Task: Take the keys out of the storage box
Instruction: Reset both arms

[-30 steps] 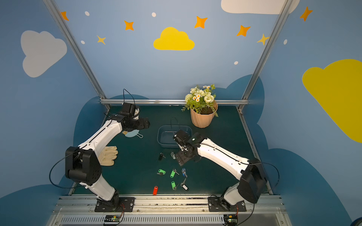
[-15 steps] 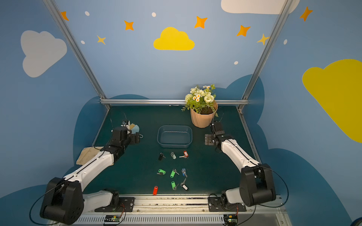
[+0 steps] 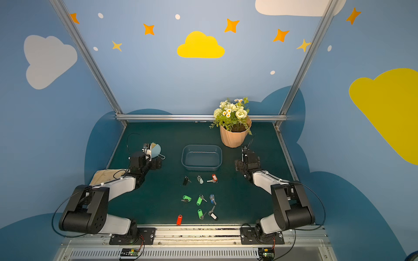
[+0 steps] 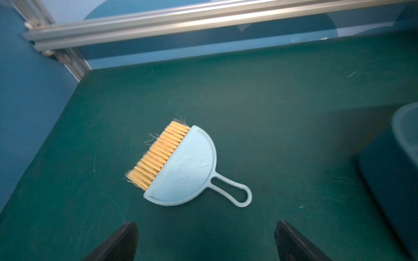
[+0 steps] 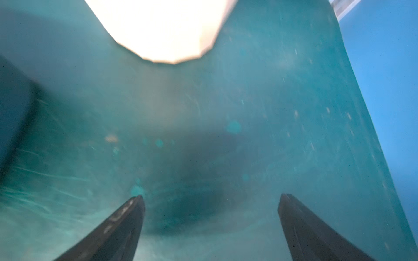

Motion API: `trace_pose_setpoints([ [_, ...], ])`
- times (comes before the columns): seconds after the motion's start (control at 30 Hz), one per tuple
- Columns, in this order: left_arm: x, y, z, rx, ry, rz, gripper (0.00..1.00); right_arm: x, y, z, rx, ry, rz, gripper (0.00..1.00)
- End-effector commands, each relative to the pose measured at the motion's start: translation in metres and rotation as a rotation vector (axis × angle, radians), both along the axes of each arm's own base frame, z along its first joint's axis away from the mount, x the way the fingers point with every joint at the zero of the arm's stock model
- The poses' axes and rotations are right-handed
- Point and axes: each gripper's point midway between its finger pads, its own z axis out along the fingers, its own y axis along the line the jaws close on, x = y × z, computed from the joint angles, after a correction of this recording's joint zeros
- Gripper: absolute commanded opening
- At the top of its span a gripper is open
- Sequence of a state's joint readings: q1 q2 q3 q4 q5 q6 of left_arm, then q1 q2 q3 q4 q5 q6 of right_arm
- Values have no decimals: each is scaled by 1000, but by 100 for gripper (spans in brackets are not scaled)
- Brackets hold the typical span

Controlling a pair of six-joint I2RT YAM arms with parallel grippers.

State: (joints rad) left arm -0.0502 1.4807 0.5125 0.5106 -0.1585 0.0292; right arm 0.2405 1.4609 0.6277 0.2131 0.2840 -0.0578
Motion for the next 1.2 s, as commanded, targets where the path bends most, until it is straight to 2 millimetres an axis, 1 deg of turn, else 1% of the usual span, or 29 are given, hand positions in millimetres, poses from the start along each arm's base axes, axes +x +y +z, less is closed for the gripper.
trace_pose_setpoints([
  [0.0,10,6,5,-101,-72,-13,100,3,-8,22,87,-100,5,98],
  [0.07,4,4,5,-138,-76,-48,100,-4,-16,25,133,-112,5,98],
  [0.13,-2,-1,1,-139,-138,-89,100,-14,-16,24,139,-109,30,98],
  [0.17,-3,-6,4,-135,-198,-120,100,-19,-17,25,133,-112,34,98],
  [0.2,-5,-7,4,-135,-198,-131,100,-22,-20,25,128,-115,28,98],
  [0.27,-2,-6,0,-138,-116,-118,100,-25,-22,27,131,-130,22,98],
  [0.3,0,-4,1,-144,-129,-107,100,-26,-21,27,136,-131,28,98],
  [0.37,1,-1,1,-144,-155,-92,100,-24,-18,27,159,-131,35,98],
  [0.43,0,-2,1,-143,-139,-96,100,-19,-11,27,186,-126,62,98],
  [0.57,-1,-3,1,-141,-128,-100,100,-1,-2,25,198,-112,94,98],
  [0.6,-1,-3,1,-140,-129,-101,100,2,0,21,191,-77,109,98],
  [0.7,-1,-3,1,-141,-130,-100,100,4,4,19,186,-60,124,98],
  [0.77,-1,-3,1,-141,-129,-100,100,2,4,20,188,-64,131,98],
  [0.9,-2,-3,0,-141,-127,-100,100,3,-3,24,147,-111,116,98],
  [0.97,-2,-2,1,-140,-128,-99,100,8,-14,22,106,-105,80,98],
  [1.03,-2,-2,0,-140,-127,-99,100,13,-21,18,147,-66,52,98],
  [1.1,-2,-2,1,-141,-128,-98,100,15,-20,17,164,-54,64,98],
  [1.17,-2,-2,0,-141,-126,-99,100,14,-20,21,179,-90,59,98],
])
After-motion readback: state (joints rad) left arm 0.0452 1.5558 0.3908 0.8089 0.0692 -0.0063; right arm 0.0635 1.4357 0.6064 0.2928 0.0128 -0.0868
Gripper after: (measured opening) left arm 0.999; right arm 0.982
